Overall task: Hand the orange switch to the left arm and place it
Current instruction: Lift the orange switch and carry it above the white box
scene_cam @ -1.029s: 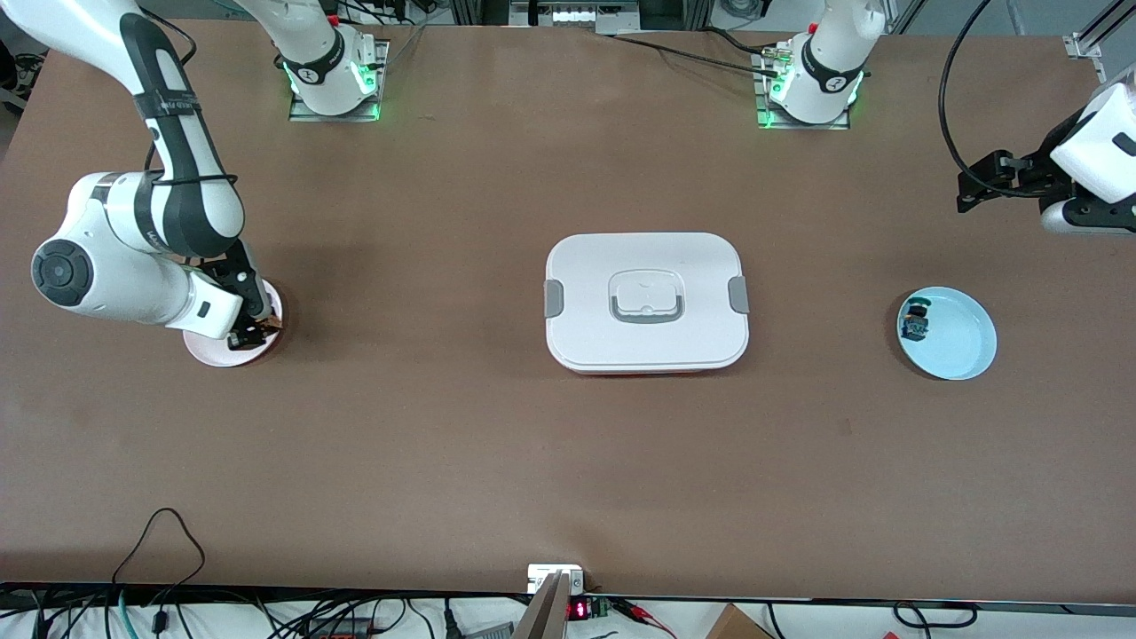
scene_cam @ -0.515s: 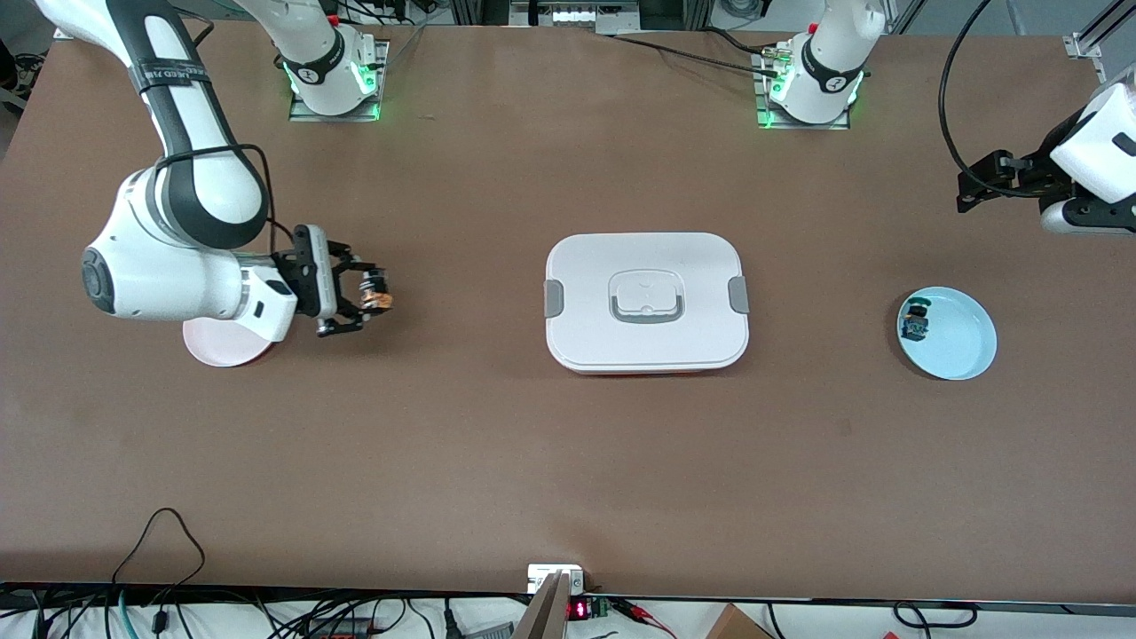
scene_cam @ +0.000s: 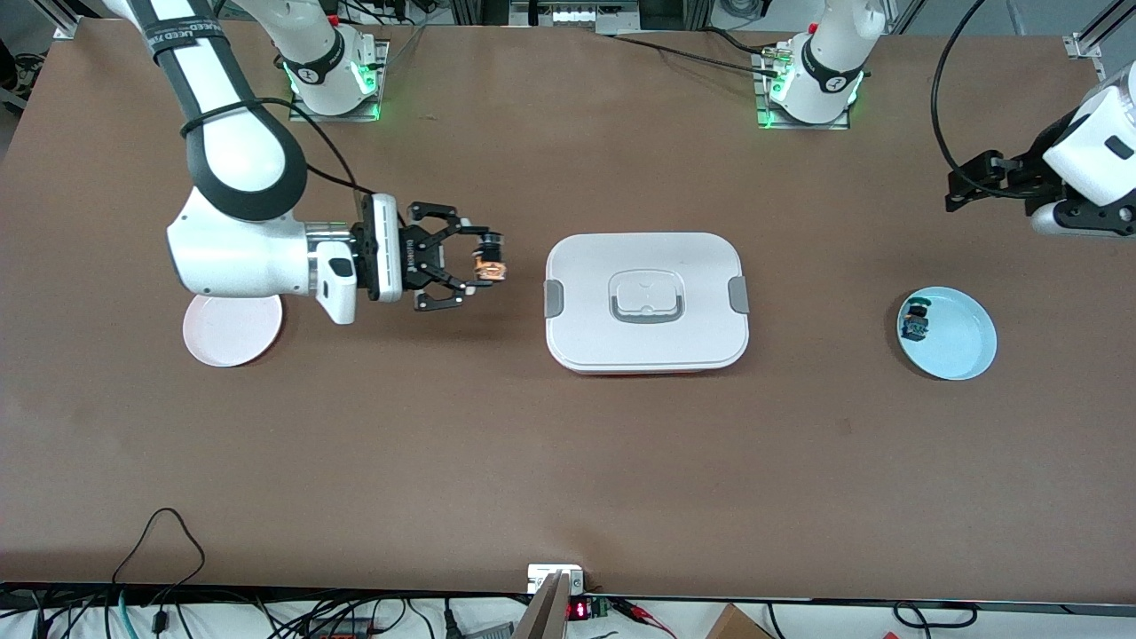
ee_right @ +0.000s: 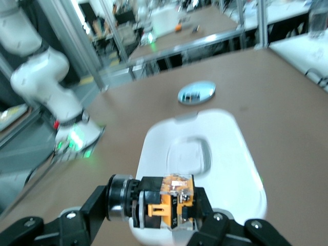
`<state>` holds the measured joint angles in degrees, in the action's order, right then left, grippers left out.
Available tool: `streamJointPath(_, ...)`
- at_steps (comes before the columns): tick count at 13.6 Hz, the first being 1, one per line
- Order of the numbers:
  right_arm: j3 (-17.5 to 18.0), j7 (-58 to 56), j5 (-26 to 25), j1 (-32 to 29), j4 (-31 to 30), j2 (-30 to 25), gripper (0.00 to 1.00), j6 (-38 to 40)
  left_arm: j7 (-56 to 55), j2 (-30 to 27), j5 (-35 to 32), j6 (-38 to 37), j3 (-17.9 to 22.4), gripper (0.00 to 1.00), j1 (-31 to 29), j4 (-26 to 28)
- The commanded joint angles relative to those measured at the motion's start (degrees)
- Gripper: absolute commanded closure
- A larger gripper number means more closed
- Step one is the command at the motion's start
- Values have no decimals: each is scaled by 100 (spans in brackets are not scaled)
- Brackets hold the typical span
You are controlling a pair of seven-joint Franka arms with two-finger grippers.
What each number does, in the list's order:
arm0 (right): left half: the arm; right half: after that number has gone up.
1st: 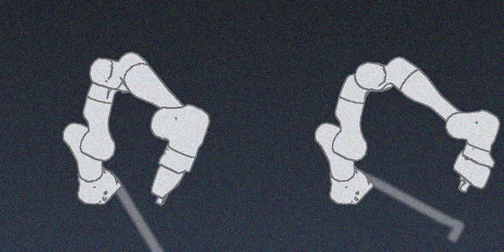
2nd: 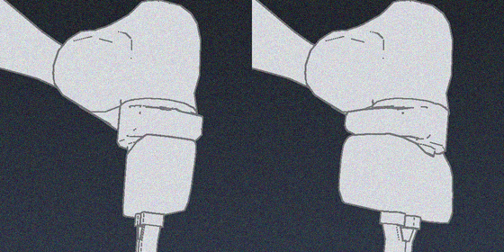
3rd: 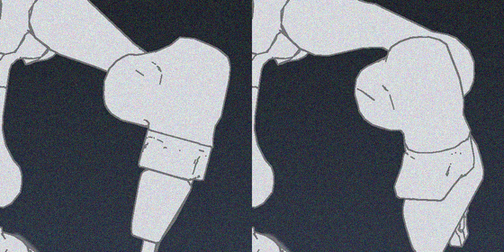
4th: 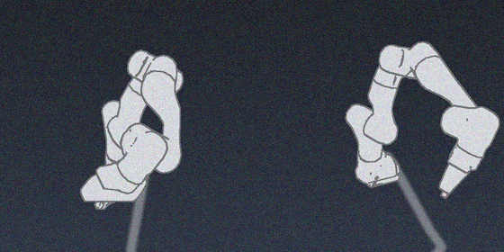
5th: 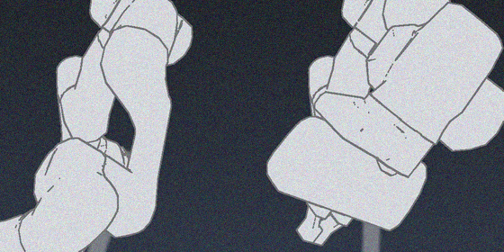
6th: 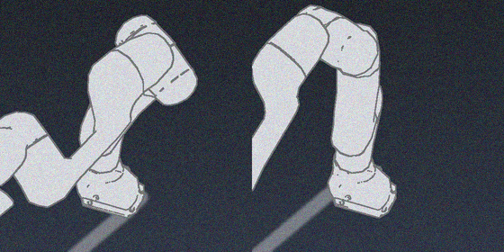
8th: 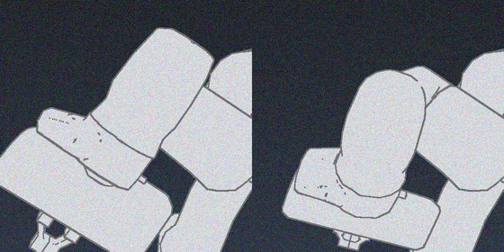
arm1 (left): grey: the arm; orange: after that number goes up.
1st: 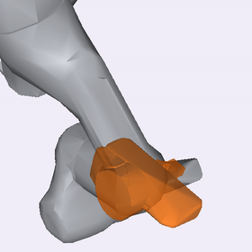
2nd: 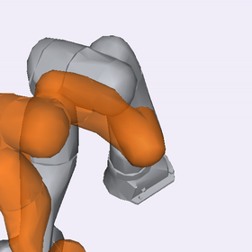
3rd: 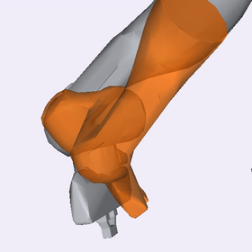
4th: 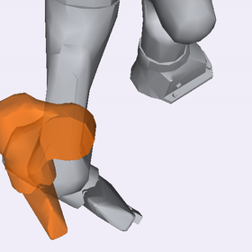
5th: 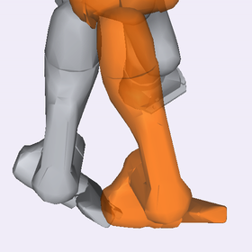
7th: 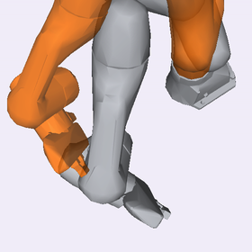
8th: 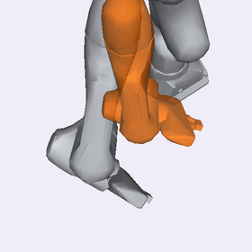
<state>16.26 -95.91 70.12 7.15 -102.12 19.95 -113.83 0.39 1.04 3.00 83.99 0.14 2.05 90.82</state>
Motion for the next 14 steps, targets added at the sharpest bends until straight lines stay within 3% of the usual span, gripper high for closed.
streamJointPath(1, 0, 46, 1088, 470, -1, 18, 100, -463, 5, 291, 908, -164, 65, 0, -186, -178)
streamJointPath(4, 0, -33, 2371, 1163, 52, 53, 100, -1410, 31, 441, 2420, -356, 65, 0, -616, -170)
streamJointPath(6, 0, -216, 2839, 1507, 305, 70, 100, -1956, 31, 712, 3640, -532, 65, 0, -794, -152)
streamJointPath(10, 0, -288, 3034, 2008, 631, 255, 100, -2617, 57, 1416, 5287, -858, 56, 0, -1022, -73)
streamJointPath(14, 0, -814, 3043, 2115, 843, 396, 100, -2592, 233, 1575, 6498, -832, 12, 0, -1023, 207)
